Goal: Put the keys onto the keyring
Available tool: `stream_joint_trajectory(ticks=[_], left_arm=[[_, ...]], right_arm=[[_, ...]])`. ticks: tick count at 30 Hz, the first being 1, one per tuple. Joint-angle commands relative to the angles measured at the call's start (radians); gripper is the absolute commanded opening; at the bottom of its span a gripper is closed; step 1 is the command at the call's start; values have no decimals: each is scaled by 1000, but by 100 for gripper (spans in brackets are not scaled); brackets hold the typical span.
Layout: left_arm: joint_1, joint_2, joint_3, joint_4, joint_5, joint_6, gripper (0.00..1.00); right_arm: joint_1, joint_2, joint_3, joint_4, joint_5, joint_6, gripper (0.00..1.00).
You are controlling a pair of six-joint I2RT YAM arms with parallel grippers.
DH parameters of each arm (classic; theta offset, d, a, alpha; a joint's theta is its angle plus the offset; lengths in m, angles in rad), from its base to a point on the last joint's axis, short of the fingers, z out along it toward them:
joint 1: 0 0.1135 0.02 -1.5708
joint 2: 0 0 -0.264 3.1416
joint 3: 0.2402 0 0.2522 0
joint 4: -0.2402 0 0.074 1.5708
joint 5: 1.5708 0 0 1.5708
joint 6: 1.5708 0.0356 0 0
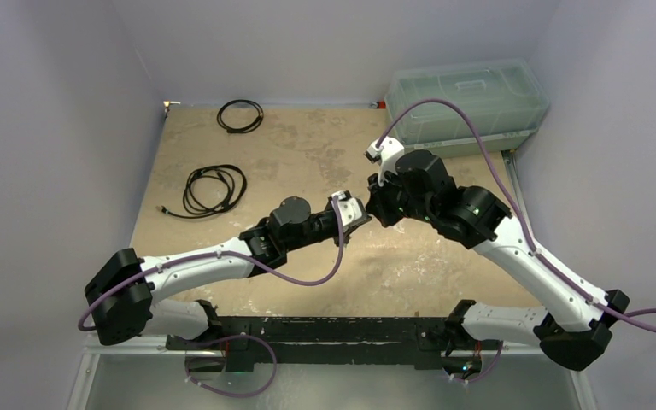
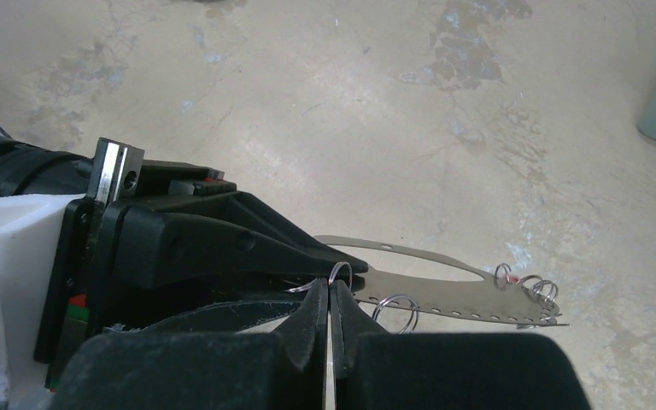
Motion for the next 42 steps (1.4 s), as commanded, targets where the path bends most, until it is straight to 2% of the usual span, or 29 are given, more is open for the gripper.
stream_joint_trajectory(ticks=[1, 4, 9, 12, 13, 18, 21, 24, 27, 29, 34, 39, 42], left_arm=[[5, -9, -7, 28, -40, 87, 0], [5, -18, -12, 24, -50, 91, 5], [4, -32, -28, 54, -60, 87, 5], [4, -45, -38, 68, -55, 93, 4], [3, -49, -45, 75, -47, 101, 0], [-9, -77, -99, 148, 12, 108, 0], [-9, -68, -82, 124, 0, 81, 0], [-9, -58, -67, 116, -2, 43, 0], [-9, -49, -67, 139, -3, -11, 0], [-9, -44, -64, 154, -13, -52, 0], [-7, -40, -44, 178, -21, -178, 0], [3, -49, -33, 208, 4, -289, 0], [20, -53, -32, 232, 48, -341, 0]], right_arm=[[2, 1, 69, -47, -13, 13, 0], [-2, 12, 75, -60, -24, 10, 0], [-7, 30, 80, -79, -58, 19, 0], [-18, 46, 89, -103, -46, 24, 0], [-23, 55, 98, -118, -39, 28, 0], [-50, 98, 125, -147, -54, 34, 0], [-51, 111, 130, -134, -64, 34, 1], [-50, 110, 130, -108, -64, 35, 21], [-50, 82, 123, -43, -120, 35, 50], [-50, 51, 107, 4, -116, 39, 58], [-50, -52, 11, 142, -71, 34, 59], [-50, -166, -112, 242, 29, -1, 54], [-50, -207, -151, 270, 28, -39, 52]])
